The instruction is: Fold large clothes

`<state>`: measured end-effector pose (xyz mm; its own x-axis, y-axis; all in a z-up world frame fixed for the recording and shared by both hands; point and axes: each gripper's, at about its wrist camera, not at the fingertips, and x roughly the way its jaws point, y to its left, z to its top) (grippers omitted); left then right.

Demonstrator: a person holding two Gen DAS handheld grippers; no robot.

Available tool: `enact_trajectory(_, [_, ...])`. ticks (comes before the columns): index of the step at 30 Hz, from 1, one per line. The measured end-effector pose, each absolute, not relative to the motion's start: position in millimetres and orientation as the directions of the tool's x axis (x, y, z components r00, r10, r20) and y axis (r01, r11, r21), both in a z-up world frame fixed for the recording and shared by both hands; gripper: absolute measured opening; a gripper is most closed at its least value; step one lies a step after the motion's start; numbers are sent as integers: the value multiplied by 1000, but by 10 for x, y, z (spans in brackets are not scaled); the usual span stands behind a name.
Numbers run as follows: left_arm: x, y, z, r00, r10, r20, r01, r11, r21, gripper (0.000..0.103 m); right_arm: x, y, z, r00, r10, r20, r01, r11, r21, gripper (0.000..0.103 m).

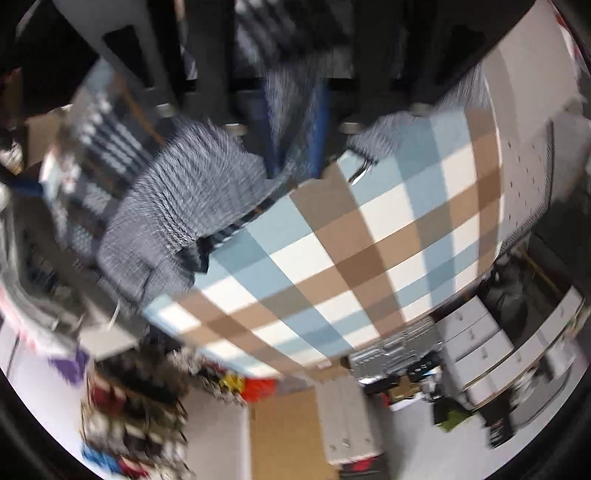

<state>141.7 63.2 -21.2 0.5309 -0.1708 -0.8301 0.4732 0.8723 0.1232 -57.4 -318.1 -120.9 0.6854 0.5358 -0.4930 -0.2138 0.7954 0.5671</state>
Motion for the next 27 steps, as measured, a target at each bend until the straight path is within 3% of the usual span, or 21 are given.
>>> enact_trajectory(1, [1310, 702, -156, 538, -189, -821, 461, 882, 100, 68, -563, -3146, -1196, 680, 544, -491, -225, 793, 567, 103])
enact_trajectory(2, [1168, 793, -109, 548, -220, -807, 457, 887, 69, 76, -546, -3113, -1181, 674, 558, -484, -232, 782, 579, 103])
enact_trajectory(3, [1072, 832, -95, 557, -242, -794, 455, 889, 48, 78, -521, -3065, -1150, 668, 564, -486, -234, 779, 582, 103])
enact_trajectory(8, [919, 987, -413, 522, -279, -806, 450, 893, -17, 78, -320, -2639, -888, 665, 512, -544, -319, 853, 413, 103])
enact_trajectory(12, [1053, 1105, -818, 480, -221, -849, 369, 929, -33, 78, 189, -2249, -1017, 609, 299, -734, -279, 948, 154, 103])
enact_trajectory(16, [1141, 1434, -986, 487, -314, -815, 315, 934, -172, 77, 648, -2213, -1468, 477, 130, -869, -230, 973, 20, 103])
enact_trajectory(18, [1137, 1490, -1029, 487, -347, -801, 348, 919, -187, 77, 714, -2301, -1579, 464, 133, -876, -236, 971, 22, 103])
enact_trajectory(21, [1085, 1417, -1029, 504, -315, -805, 411, 906, -97, 75, 726, -2303, -1638, 477, 95, -874, -286, 957, -53, 103])
enact_trajectory(27, [969, 1402, -930, 543, -322, -776, 404, 910, -94, 75, 718, -2367, -1488, 485, 109, -868, -252, 967, -19, 102])
